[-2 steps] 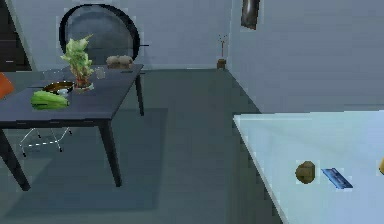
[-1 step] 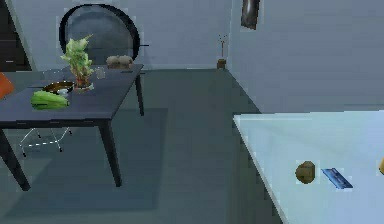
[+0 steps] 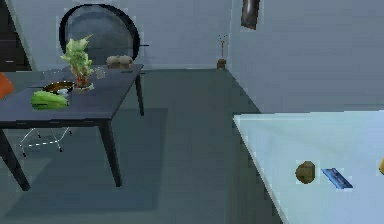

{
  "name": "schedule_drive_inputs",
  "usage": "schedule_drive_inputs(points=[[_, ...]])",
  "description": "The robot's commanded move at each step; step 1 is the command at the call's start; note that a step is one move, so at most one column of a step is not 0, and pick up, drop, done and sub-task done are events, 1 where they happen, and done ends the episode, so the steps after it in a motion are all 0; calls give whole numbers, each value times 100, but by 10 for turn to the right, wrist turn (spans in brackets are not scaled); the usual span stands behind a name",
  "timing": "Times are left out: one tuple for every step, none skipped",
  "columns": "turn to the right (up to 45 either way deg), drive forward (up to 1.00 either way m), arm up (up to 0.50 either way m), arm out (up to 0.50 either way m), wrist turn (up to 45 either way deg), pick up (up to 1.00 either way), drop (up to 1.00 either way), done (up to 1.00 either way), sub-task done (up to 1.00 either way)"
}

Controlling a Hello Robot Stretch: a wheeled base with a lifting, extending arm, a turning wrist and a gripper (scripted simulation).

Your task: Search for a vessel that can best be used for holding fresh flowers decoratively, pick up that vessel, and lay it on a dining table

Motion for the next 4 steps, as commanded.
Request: schedule_drive_inputs(points=[[0, 0, 0, 0, 0, 100, 0, 0, 0], [0, 0, 10, 0, 0, 0, 0, 0, 0], [0, 0, 0, 0, -450, 0, 0, 0, 0], [0, 0, 0, 0, -450, 0, 0, 0, 0]])
